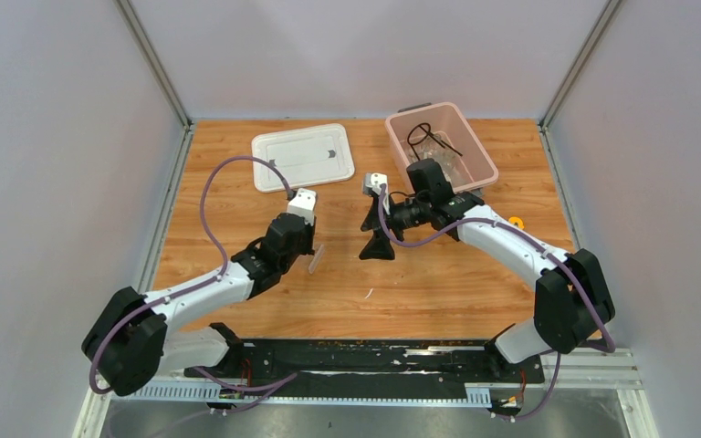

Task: Organize the chemistry lab equipment
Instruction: Insert the test tube into the slot of the test tube rack.

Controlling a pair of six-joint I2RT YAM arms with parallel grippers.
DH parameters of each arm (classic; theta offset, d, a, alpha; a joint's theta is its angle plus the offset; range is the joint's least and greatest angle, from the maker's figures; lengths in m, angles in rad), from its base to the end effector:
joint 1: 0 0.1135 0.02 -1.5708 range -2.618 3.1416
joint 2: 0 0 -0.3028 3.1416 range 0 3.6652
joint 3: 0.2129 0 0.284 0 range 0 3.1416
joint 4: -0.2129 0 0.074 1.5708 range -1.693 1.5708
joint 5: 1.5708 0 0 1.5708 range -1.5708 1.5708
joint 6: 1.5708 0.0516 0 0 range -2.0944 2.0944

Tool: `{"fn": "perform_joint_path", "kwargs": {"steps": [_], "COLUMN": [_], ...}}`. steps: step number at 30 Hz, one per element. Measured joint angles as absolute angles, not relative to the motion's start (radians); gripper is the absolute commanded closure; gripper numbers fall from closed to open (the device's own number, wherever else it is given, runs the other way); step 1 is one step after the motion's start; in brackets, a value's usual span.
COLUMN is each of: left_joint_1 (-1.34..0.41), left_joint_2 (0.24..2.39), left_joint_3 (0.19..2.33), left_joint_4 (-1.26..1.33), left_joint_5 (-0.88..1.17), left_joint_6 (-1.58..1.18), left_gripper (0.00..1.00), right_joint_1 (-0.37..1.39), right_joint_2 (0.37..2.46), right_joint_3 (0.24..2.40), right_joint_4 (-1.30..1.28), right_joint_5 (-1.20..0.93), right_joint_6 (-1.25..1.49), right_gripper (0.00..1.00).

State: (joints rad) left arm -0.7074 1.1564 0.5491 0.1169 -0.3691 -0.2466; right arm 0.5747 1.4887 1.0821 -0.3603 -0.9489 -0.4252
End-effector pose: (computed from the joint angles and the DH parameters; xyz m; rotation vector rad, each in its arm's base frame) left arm 0.2158 -0.1600 0.2240 0.2412 2.0183 -0.2212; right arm 0.2700 0.2248 0.2884 -1.4468 1.6667 1.1728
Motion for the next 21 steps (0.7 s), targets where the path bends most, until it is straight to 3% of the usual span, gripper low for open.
{"fn": "perform_joint_path", "kwargs": {"steps": [18,21], "left_joint_1": [-0.707,-0.707], "left_joint_2": [1.254,1.264], "left_joint_3": [0.551,0.551], "left_joint_4": [0.192,0.196], "left_joint_5": [-0.387,-0.388], "left_joint_6": [-0.217,-0.217], "left_gripper": [1.0,0.95], "right_joint_1": [0.575,0.575], "right_joint_2": [1.489,1.489], "right_joint_3": [1.082,1.082], "right_joint_4": [-0.361,-0.362], "right_joint_5": [-0.953,-0.953], "right_joint_6": [-0.432,-0.432], "right_gripper": [0.18,0.18]}}
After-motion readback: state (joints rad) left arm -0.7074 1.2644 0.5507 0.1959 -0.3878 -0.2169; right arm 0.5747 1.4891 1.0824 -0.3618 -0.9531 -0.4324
